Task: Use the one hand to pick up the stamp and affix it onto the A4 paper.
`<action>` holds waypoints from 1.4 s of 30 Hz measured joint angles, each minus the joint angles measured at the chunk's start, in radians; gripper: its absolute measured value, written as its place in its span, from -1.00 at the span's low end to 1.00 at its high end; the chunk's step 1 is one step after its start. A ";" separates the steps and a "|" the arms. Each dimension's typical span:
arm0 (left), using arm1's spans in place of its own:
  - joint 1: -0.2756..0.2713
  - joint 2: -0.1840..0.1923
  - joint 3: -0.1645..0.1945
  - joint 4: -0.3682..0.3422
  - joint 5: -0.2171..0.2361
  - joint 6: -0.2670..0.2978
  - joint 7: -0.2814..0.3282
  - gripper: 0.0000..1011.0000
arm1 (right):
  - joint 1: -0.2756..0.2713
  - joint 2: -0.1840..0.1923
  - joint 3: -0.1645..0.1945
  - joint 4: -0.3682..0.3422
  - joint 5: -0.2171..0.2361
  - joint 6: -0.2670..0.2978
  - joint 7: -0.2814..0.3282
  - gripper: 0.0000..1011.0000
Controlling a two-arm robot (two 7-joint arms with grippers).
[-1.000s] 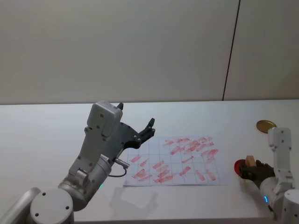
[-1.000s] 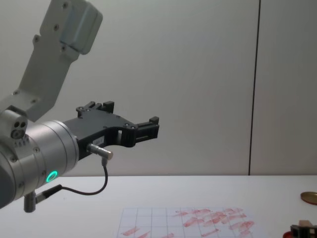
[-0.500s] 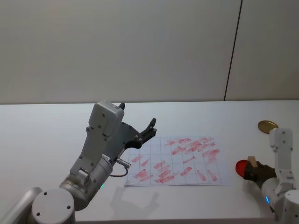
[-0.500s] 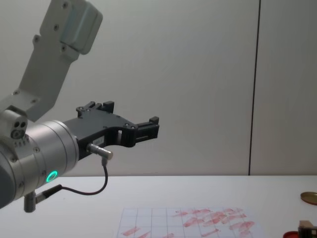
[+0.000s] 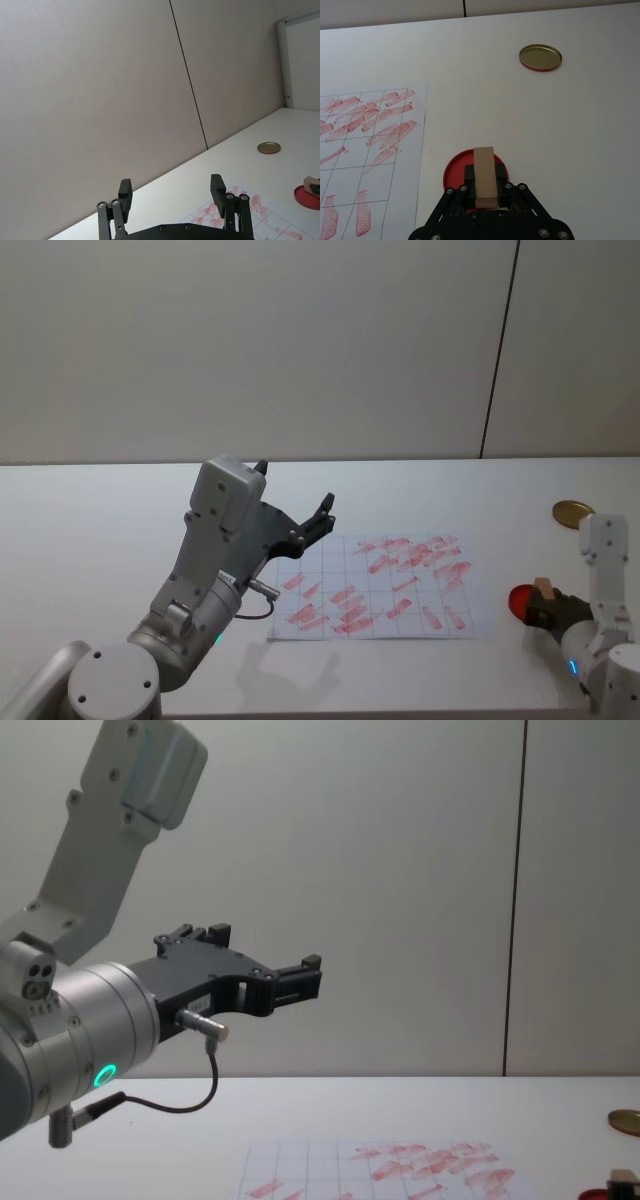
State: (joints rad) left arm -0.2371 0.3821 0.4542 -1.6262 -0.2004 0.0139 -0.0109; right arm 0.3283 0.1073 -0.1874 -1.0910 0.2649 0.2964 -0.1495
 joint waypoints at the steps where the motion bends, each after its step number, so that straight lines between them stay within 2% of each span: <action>1: 0.000 0.000 0.000 0.000 0.000 0.000 0.000 0.96 | 0.002 -0.001 0.001 0.002 0.000 0.006 -0.002 -0.57; 17: 0.000 0.000 0.000 0.000 0.000 0.000 0.000 0.96 | 0.013 -0.006 0.005 0.014 -0.002 0.047 -0.011 -0.56; 25: 0.000 0.000 0.000 0.000 0.000 0.000 0.000 0.96 | 0.001 -0.006 0.007 -0.020 -0.010 0.054 -0.016 -0.57; 32: 0.000 0.000 0.000 0.000 0.000 0.000 0.000 0.96 | -0.014 -0.003 0.007 -0.095 -0.022 0.053 -0.022 -0.57; 42: 0.000 0.000 0.000 0.000 0.000 0.000 0.000 0.96 | -0.037 -0.001 0.004 -0.255 -0.049 0.040 -0.029 -0.57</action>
State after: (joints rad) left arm -0.2371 0.3821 0.4542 -1.6262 -0.2004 0.0139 -0.0109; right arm 0.2910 0.1068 -0.1832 -1.3458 0.2155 0.3360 -0.1790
